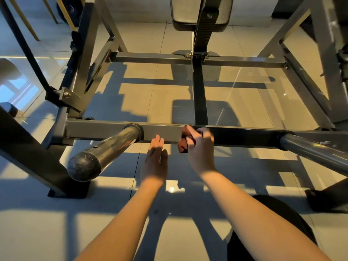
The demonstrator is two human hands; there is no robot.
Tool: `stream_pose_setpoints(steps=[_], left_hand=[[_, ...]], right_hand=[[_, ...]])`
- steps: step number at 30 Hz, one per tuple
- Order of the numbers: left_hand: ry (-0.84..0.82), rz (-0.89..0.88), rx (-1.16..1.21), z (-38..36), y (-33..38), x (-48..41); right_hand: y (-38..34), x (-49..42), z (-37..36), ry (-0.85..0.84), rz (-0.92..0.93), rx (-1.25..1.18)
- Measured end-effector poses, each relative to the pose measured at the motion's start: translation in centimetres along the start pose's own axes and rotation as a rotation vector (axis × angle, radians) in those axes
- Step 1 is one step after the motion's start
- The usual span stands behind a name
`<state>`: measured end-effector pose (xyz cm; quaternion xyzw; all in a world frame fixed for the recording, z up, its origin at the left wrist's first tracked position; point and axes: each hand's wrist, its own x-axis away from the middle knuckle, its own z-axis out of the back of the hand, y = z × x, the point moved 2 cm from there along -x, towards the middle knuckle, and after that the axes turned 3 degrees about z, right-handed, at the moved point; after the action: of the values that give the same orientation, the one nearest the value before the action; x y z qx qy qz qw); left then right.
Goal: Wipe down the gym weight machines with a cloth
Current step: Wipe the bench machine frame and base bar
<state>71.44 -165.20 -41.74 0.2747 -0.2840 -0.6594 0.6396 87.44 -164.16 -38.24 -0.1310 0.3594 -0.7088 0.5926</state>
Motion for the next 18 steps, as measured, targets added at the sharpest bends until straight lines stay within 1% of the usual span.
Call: stream_pose_setpoints(steps=[2, 3, 6, 7, 8, 9, 10, 12, 13, 14, 15, 18], left_hand=[[-0.003, 0.008, -0.002, 0.1, 0.2, 0.1], [-0.005, 0.014, -0.008, 0.1, 0.3, 0.1], [-0.017, 0.099, -0.035, 0.5, 0.6, 0.2], [-0.015, 0.099, -0.036, 0.4, 0.6, 0.2], [-0.005, 0.071, -0.030, 0.4, 0.6, 0.3], [0.010, 0.033, -0.019, 0.3, 0.6, 0.2], [0.021, 0.010, -0.008, 0.2, 0.5, 0.1], [0.027, 0.013, -0.013, -0.1, 0.4, 0.0], [0.026, 0.023, -0.024, -0.2, 0.5, 0.0], [0.022, 0.030, -0.034, -0.3, 0.8, 0.1], [0.014, 0.041, -0.042, -0.4, 1.1, 0.1], [0.006, 0.083, -0.080, -0.6, 1.8, 0.2]], right_hand=[[-0.8, -0.3, -0.6, 0.005, -0.024, -0.022], [-1.6, -0.3, -1.3, -0.037, 0.018, -0.026], [-3.4, 0.0, -2.9, -0.220, 0.236, -0.016], [-3.4, 0.0, -2.7, -0.252, 0.286, 0.009], [-2.9, -0.3, -2.2, -0.247, 0.308, 0.028], [-2.2, -0.6, -1.4, -0.208, 0.299, 0.037], [-1.2, -0.8, -0.5, -0.143, 0.242, 0.036], [0.5, -0.8, 1.2, -0.012, 0.044, -0.003], [0.7, -0.6, 1.3, 0.016, -0.032, -0.017], [0.3, -0.6, 0.9, 0.003, -0.061, -0.014], [-0.5, -0.4, 0.4, -0.047, -0.039, -0.001], [-2.6, 0.0, -1.4, -0.188, 0.208, 0.047]])
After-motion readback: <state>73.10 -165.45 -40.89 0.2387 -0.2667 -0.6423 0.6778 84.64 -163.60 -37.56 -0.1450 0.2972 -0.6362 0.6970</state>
